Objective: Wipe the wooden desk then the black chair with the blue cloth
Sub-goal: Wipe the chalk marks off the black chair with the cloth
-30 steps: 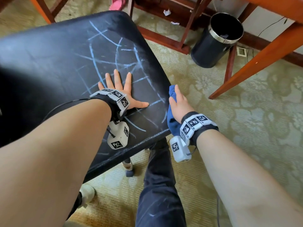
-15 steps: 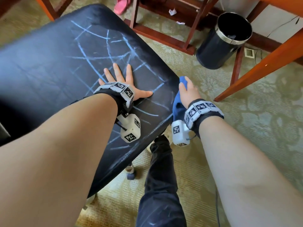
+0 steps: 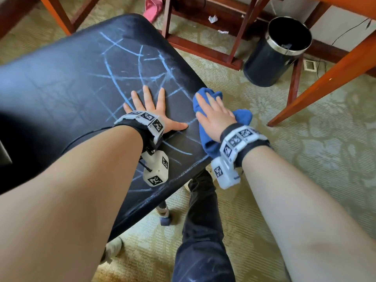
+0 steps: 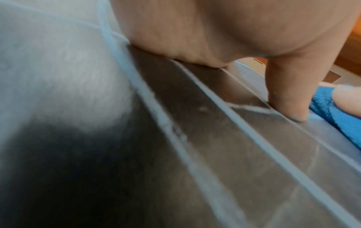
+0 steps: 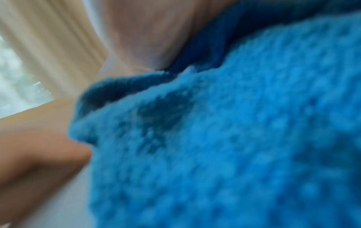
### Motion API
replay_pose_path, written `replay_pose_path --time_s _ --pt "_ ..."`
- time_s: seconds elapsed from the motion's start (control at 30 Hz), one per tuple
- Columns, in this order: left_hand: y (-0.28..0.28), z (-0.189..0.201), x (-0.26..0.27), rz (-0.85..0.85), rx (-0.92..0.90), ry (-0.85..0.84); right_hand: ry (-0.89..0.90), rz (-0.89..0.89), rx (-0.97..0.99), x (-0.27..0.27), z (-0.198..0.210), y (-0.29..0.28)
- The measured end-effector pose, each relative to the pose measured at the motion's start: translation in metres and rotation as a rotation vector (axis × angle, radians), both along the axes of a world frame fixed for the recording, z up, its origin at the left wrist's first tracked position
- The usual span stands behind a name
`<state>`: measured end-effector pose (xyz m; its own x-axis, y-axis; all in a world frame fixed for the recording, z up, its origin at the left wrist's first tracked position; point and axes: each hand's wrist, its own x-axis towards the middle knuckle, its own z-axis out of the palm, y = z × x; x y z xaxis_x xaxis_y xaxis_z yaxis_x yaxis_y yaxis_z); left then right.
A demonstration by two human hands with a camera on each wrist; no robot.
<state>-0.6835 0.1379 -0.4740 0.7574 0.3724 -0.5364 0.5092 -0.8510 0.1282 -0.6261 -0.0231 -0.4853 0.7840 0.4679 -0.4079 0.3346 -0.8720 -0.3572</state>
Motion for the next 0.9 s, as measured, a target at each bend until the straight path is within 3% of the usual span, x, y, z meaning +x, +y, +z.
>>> replay_pose_path --time_s 0.17,0.43,0.53,0.63,0.73,0.8,0.9 --pt "0.003 0.004 0.000 -0.006 -0.027 0.030 0.247 -0.441 0.198 0.022 -0.004 -0.016" --pt "0.001 -0.002 -0.005 -0.050 -0.004 0.033 0.285 -0.763 0.317 -0.029 0.000 -0.048" --pt "0.002 0.000 -0.008 -0.071 0.001 0.049 0.239 -0.738 0.251 -0.038 -0.001 -0.044" --pt "0.002 0.002 -0.008 -0.080 -0.004 0.053 0.091 -0.426 0.106 -0.044 0.001 -0.039" --pt "0.002 0.002 -0.008 -0.080 -0.004 0.060 0.039 -0.172 0.106 -0.033 0.002 -0.032" --pt "0.002 0.001 -0.007 -0.083 0.003 0.051 0.090 -0.212 0.175 -0.017 -0.002 -0.034" --pt "0.002 0.001 -0.006 -0.076 0.008 0.046 0.204 -0.513 0.234 -0.001 -0.008 -0.042"
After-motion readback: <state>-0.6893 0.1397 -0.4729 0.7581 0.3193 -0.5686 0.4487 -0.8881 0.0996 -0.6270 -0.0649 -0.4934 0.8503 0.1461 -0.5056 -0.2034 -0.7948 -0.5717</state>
